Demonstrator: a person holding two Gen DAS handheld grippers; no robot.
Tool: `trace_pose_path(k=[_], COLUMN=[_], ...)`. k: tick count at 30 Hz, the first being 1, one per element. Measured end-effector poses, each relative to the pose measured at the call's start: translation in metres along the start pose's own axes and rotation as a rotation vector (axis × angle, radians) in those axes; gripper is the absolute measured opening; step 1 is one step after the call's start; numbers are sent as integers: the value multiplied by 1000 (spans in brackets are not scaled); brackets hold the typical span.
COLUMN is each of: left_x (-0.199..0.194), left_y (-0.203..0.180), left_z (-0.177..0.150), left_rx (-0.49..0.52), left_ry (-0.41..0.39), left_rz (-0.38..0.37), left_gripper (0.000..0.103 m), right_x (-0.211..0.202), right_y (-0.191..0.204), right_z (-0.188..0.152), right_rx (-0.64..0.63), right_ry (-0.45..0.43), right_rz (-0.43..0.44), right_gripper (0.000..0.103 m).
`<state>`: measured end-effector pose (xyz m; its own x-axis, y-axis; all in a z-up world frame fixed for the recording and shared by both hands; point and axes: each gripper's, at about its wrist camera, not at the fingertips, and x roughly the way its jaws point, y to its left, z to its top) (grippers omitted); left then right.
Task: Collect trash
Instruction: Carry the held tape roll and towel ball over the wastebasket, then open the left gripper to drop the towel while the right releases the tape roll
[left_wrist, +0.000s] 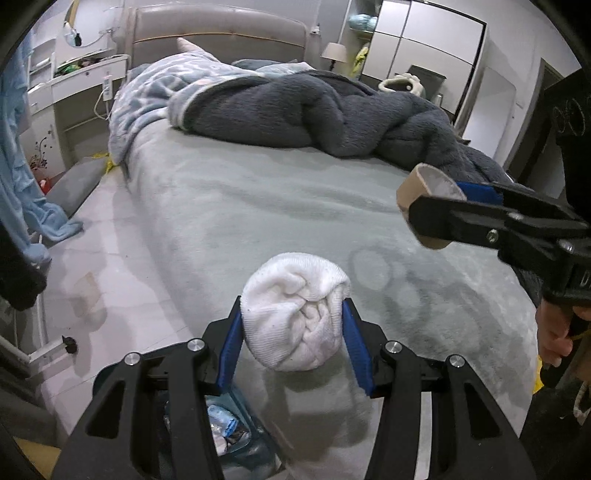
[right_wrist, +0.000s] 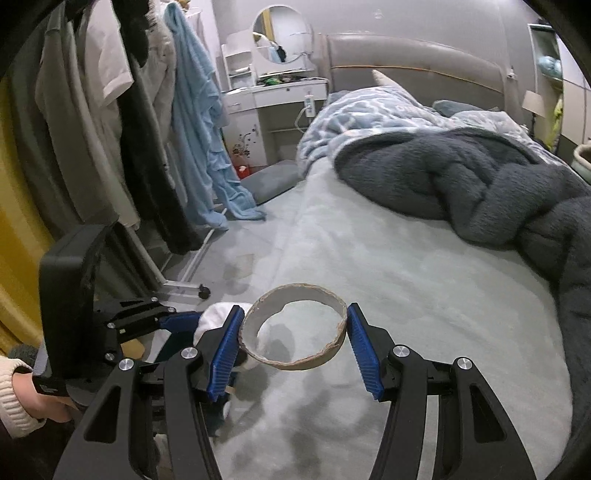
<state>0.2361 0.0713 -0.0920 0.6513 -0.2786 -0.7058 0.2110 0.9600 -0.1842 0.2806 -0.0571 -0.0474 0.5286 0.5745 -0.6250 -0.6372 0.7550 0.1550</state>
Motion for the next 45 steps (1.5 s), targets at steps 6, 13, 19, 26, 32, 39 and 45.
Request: trace_pose_path(k=[6, 13, 19, 26, 32, 39, 45], left_x=[0, 4, 16, 17, 8, -17, -41], left_y=[32, 76, 113, 144, 157, 170, 184], left_z=[-17, -43, -79, -112, -126, -124, -118], left_rx=[-49, -147, -212, -295, -332, -361, -348], left_ry=[62, 153, 288, 398, 438, 398, 335], left_rz=[32, 85, 138, 126, 110, 118, 191], left_gripper=[54, 54, 54, 55, 74, 88, 94], right_x=[15, 44, 66, 95, 122, 156, 184], right_y=[29, 62, 91, 124, 133, 129, 134], right_z=[11, 19, 22, 14, 6, -12, -32], right_rx=[-38, -56, -79, -111, -113, -96, -75], right_ry=[10, 43, 73, 125, 181, 263, 346], right_rz=[19, 56, 79, 115, 134, 121, 113], right_gripper=[58, 58, 58, 58, 58, 58, 58])
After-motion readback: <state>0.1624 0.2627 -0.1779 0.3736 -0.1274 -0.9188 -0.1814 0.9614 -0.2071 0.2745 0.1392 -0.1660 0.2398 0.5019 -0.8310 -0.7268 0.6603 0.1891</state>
